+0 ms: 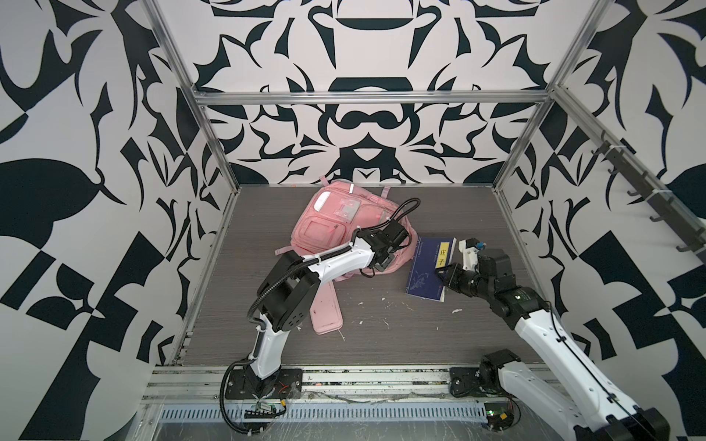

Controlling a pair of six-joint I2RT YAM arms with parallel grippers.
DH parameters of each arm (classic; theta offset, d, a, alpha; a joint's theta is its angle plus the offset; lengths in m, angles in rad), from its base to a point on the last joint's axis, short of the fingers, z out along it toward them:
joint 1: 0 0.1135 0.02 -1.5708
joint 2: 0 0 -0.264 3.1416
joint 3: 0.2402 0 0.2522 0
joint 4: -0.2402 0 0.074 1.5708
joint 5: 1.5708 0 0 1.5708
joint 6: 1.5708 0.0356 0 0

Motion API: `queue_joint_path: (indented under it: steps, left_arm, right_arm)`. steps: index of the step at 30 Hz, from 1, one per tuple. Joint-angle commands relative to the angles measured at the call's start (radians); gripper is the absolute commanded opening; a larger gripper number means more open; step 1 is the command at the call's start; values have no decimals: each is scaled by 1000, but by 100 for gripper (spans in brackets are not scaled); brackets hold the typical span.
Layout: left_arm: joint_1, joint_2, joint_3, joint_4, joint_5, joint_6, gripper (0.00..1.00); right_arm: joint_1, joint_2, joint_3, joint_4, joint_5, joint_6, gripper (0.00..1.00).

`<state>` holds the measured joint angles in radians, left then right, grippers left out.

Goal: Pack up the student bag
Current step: 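Grasp the backpack opening with the left gripper while the right holds the book, then hold the backpack open with the left gripper while the right lowers the book inside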

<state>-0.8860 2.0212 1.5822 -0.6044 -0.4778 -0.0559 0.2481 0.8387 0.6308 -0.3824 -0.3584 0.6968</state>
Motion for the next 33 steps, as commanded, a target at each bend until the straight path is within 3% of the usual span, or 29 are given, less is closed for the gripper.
queue_joint_path:
  steps: [1, 4, 12, 20, 33]
  left_arm:
    - [-2, 34, 41, -40, -34, 17, 48]
    - [-2, 40, 57, -43, -32, 21, 39]
    - [18, -17, 89, -50, 4, 22, 0]
    - [45, -154, 105, -36, 118, 3, 0]
    - [111, -337, 36, 106, 412, -70, 0]
  right_arm:
    - [-4, -9, 5, 62, -17, 9, 0]
    - [-4, -15, 8, 56, -17, 10, 0]
    - [-3, -21, 12, 54, -27, 9, 0]
    - [-4, -9, 5, 90, -45, 25, 0]
    - [-3, 24, 4, 212, -70, 84, 0]
